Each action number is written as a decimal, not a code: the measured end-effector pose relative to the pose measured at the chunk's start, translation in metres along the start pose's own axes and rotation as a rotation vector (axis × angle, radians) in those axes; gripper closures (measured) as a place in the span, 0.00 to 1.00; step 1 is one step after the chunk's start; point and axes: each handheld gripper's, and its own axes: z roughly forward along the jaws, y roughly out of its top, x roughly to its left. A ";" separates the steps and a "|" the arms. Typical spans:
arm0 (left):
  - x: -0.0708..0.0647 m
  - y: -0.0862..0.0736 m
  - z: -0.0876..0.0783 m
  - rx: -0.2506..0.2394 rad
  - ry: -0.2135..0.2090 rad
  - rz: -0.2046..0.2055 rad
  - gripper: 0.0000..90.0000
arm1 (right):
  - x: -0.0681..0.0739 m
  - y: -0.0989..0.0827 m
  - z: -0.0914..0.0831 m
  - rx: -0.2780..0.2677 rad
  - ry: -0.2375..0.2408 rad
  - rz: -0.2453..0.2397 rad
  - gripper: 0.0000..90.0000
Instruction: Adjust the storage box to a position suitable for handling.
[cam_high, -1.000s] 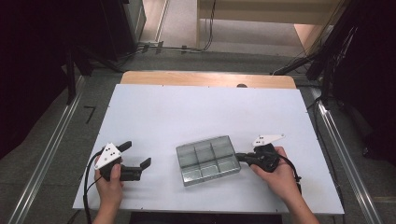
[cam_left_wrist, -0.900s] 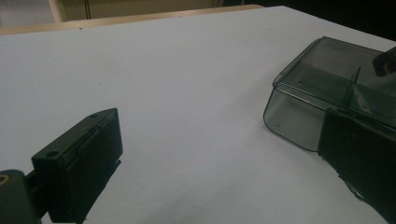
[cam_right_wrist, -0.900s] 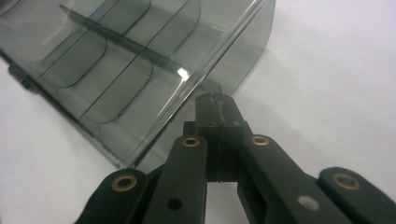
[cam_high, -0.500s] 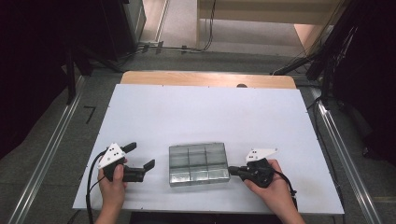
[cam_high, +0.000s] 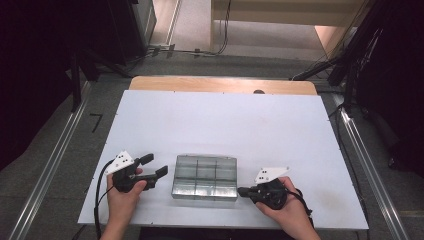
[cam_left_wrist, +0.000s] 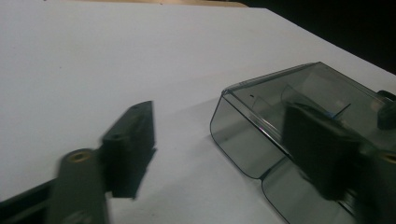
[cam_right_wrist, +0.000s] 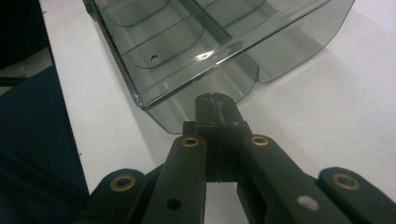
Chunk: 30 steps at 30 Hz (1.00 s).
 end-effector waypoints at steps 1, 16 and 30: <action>0.000 0.000 0.000 0.008 -0.008 -0.003 0.53 | -0.003 0.000 -0.004 -0.021 0.014 0.016 0.97; -0.004 -0.004 0.015 0.191 -0.158 -0.040 1.00 | -0.021 -0.006 -0.048 -0.236 -0.086 0.081 0.31; -0.009 -0.007 0.019 0.234 -0.207 -0.029 1.00 | -0.031 -0.013 -0.063 -0.291 -0.091 0.062 0.09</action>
